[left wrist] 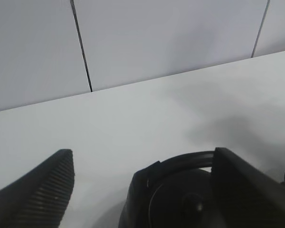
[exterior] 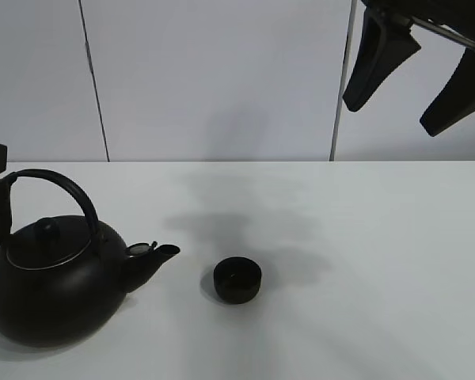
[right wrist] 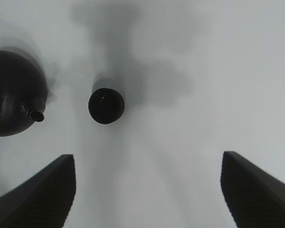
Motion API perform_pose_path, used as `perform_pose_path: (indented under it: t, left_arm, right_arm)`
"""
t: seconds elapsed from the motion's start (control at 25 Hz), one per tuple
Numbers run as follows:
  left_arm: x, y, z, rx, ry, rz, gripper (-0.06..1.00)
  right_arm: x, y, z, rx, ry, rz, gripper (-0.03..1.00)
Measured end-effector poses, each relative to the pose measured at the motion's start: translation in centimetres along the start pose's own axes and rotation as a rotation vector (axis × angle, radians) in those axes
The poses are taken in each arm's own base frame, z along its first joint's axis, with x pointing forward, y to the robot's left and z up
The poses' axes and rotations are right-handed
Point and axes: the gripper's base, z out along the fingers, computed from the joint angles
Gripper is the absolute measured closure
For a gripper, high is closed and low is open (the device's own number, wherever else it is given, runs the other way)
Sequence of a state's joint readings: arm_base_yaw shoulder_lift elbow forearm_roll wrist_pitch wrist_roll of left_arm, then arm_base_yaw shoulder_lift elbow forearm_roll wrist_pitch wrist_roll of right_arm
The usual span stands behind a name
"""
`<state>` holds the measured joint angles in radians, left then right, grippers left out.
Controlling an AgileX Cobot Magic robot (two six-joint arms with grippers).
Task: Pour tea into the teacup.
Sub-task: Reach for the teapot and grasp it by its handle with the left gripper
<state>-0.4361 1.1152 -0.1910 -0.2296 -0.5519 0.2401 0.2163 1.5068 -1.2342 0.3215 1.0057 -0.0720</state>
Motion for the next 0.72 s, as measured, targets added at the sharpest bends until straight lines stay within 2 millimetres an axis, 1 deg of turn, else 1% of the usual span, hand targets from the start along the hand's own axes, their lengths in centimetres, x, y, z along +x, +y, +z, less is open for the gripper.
perform_pose_path:
  t: [0.24,0.4,0.72]
  left_arm:
    - [1.1,0.0,-0.5,0.001,0.004,0.018,0.37]
    - [1.8,0.1,-0.9,-0.002,0.011,-0.001,0.37]
    - [1.9,0.1,-1.0,-0.004,0.005,-0.024,0.37]
  right_arm:
    - [0.0,0.0,0.0,0.0,0.0,0.0,0.39]
    - [0.0,0.0,0.0,0.0,0.0,0.0,0.39]
    - [0.0,0.0,0.0,0.0,0.0,0.0,0.39]
